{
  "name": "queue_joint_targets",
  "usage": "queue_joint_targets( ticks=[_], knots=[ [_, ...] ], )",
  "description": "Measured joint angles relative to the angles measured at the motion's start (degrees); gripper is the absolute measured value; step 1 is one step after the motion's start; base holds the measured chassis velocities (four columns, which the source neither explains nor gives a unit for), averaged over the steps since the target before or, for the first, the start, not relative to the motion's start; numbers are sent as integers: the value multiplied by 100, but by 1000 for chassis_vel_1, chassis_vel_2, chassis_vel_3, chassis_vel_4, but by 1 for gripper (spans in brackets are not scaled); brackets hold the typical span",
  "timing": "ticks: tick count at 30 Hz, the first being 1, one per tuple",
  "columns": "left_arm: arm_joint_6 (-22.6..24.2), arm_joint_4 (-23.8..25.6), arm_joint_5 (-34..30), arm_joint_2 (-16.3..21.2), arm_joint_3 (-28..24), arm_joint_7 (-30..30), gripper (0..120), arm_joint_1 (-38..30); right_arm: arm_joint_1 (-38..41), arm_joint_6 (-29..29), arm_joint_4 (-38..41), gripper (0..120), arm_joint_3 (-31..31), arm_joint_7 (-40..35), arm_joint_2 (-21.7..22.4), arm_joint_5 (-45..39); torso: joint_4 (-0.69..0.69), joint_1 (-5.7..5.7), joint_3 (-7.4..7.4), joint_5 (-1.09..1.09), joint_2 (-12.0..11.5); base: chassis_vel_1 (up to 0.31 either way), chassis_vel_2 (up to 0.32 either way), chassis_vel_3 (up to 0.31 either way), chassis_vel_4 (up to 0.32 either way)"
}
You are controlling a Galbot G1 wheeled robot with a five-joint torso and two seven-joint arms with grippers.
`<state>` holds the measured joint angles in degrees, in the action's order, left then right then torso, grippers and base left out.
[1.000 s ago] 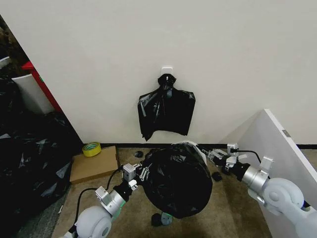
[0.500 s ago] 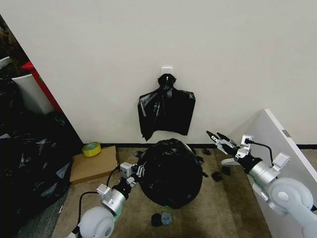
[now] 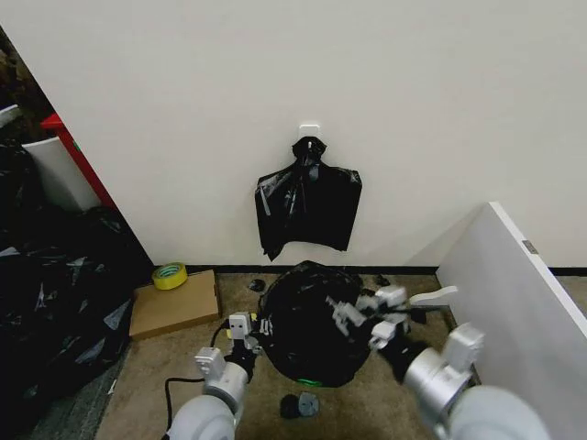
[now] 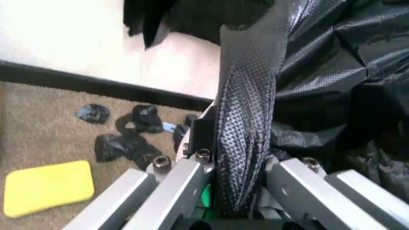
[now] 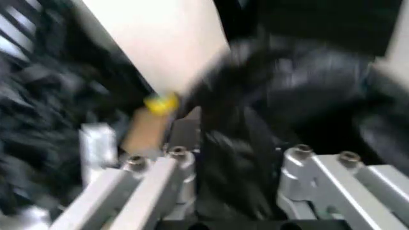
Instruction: Place the garbage bag over the trash bin.
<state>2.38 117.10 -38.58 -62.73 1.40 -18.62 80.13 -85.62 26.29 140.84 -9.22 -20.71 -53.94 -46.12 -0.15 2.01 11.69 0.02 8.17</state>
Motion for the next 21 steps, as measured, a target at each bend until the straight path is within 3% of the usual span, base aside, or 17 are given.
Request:
queue_joint_targets(
  ticks=[1,3,5,9,21],
  knots=[
    [8,0,59,-42,-60,-31,1,-9,62,174,-109,14,237,-150,-93,286,0,0,0,0,0,0,0,0,0],
    [11,0,101,-61,-91,-43,1,-14,93,244,-161,12,331,-204,-138,403,0,0,1,-1,0,0,0,0,0],
    [16,-5,287,-123,-200,-55,1,-36,267,610,-480,1,764,-463,-389,846,0,0,1,0,0,0,0,0,0],
    [25,-8,485,-169,-248,-36,1,-16,612,860,-1181,0,1205,-680,-692,1378,0,0,1,0,0,0,0,0,0],
    [-117,36,1159,-54,-237,155,1,193,1748,1250,-2513,0,1938,-1105,-1088,1733,1,0,1,0,0,0,0,0,0]
  ],
)
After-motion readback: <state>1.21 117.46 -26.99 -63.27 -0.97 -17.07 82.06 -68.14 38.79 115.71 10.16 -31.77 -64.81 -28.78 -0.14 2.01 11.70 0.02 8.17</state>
